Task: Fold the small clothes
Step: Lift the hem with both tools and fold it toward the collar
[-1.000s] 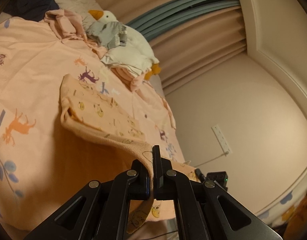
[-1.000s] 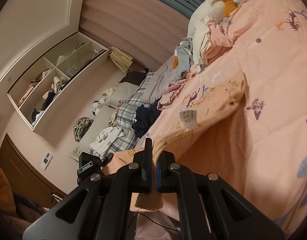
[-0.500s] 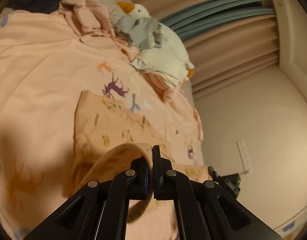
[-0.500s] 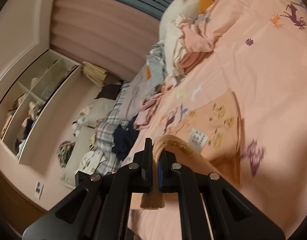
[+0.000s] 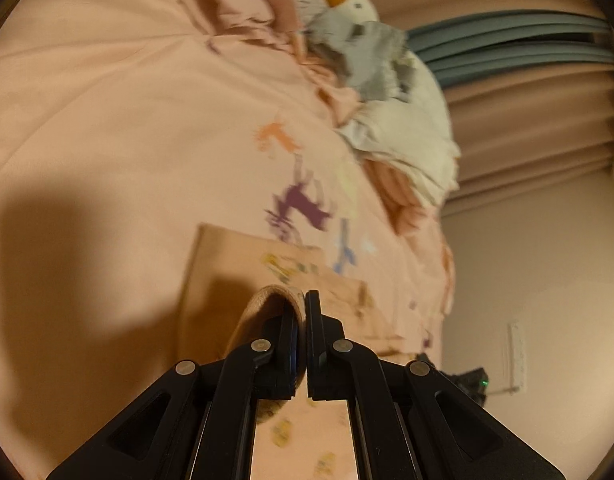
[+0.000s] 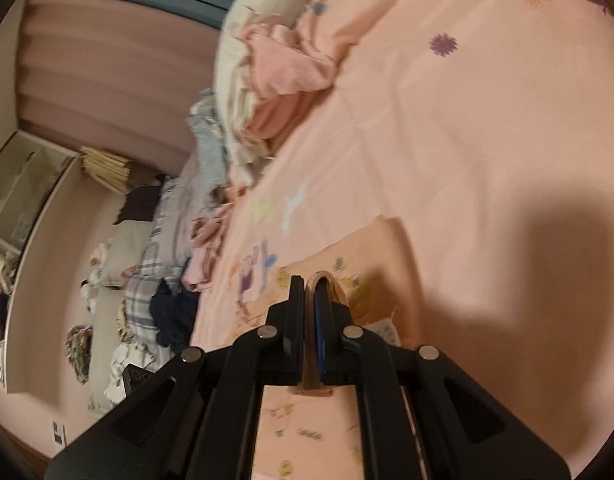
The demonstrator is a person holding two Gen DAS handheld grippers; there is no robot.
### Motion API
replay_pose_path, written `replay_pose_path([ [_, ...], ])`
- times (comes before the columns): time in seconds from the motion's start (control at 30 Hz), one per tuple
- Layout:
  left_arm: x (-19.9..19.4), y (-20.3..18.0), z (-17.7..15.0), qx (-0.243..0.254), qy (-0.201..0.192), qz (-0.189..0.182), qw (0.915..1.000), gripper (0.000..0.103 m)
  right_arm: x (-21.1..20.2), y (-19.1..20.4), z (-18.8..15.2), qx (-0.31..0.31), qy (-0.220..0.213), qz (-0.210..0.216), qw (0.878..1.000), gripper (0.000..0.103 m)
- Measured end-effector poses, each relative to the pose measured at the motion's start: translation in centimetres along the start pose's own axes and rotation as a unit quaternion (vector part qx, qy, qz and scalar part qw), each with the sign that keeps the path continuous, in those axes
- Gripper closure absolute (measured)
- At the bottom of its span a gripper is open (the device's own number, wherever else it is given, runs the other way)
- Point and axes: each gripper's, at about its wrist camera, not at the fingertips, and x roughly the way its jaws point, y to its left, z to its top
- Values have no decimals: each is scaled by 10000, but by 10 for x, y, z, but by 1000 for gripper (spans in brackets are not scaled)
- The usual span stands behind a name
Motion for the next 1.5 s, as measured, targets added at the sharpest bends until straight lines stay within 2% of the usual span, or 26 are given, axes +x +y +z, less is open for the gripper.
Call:
replay_pose_path([
  [0.1,8,13,7,-172,-54,412,9990,103,12,-9,6,117,127,-258,9995,95],
  [0.2,10,27,14,-432,-9,470,9980,103,19,-17,10,278,220,-406,9985,91],
  [0.27,8,30,16,-505,99,416,9978,103,20,-20,13,427,260,-407,9979,73],
  [0.33,3,24,17,-323,61,606,9976,103,14,-18,14,441,184,-330,9983,68],
  [0.43,-14,11,19,10,-133,892,9959,103,-2,-5,19,182,-85,-501,9985,57],
  [0.57,-32,-15,5,743,-81,1012,9921,103,-23,14,14,-239,-139,-375,9989,57],
  [0.63,-32,-30,-12,1206,132,1001,9876,103,-28,30,3,-780,26,-495,9957,62],
  [0.7,-25,-45,-35,1669,449,1008,9798,103,-28,47,-16,-1410,271,-621,9877,71],
  [0.83,-6,-61,-71,2275,964,1036,9634,103,-11,61,-49,-2109,742,-881,9707,80],
  [0.97,26,-63,-91,2722,1312,1527,9409,103,16,62,-69,-2655,1110,-1333,9484,80],
  [1.03,41,-60,-90,2786,1362,1775,9340,103,30,59,-72,-2841,1229,-1628,9368,80],
  [1.13,52,-58,-75,2633,1275,1754,9400,103,47,60,-69,-3133,1241,-1981,9204,83],
  [1.23,64,-64,-53,2535,1052,1720,9461,103,63,66,-54,-3205,1143,-2068,9173,83],
  [1.37,77,-69,-14,2165,569,1753,9587,103,84,72,-19,-2955,806,-2081,9289,79],
  [1.47,74,-70,10,1713,179,1566,9725,103,85,75,5,-2654,407,-1985,9426,78],
  [1.5,72,-70,15,1609,104,1540,9748,103,82,77,12,-2556,265,-1921,9471,78],
])
